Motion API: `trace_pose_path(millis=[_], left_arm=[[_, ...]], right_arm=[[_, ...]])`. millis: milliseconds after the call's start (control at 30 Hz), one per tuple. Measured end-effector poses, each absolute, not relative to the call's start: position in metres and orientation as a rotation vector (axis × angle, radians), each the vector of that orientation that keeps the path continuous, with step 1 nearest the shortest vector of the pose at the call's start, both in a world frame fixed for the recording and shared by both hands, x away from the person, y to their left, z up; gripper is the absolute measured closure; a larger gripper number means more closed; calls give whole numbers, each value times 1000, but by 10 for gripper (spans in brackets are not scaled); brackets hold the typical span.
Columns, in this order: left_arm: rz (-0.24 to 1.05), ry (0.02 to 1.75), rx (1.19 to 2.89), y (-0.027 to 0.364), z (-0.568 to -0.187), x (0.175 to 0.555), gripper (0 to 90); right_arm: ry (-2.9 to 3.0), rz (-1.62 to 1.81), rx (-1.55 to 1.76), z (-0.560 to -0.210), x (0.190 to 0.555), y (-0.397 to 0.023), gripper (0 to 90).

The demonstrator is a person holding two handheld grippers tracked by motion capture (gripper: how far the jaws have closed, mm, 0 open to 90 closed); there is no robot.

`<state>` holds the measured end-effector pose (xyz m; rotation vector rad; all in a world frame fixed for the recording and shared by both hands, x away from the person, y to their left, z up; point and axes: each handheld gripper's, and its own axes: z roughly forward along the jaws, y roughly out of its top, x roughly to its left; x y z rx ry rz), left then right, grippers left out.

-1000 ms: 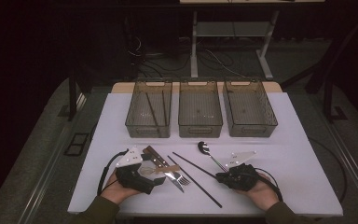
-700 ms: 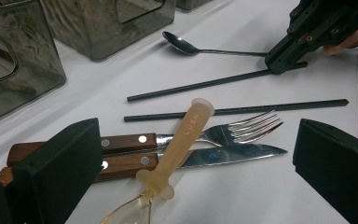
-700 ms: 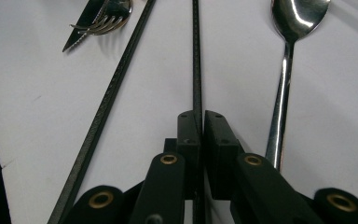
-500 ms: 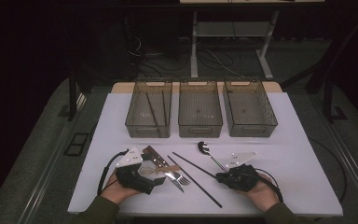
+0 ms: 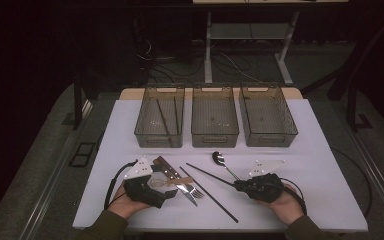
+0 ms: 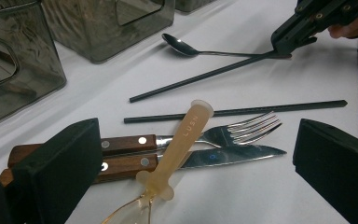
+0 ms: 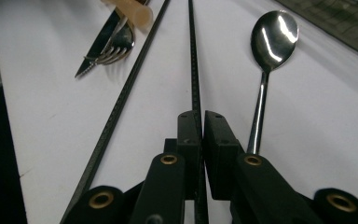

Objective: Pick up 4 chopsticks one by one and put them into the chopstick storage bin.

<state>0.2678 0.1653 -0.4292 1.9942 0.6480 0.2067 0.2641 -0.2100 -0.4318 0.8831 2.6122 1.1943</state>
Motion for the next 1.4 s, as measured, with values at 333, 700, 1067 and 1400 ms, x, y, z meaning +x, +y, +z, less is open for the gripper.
trace_pose_path(millis=[333,700,1067,1400], left_arm=[[206,647,1995,165,-429,268,4],[204,639,1995,164,-431,268,1],[224,615,2032,163,-434,268,0],[232,619,2030,164,-434,268,0]], right_arm=[[2571,1297,878,-420,265,-221,851],[2525,1384,885,-408,265,-229,851],[2507,1438,869,-399,266,-234,850],[2468,1483,877,-389,271,-236,850]])
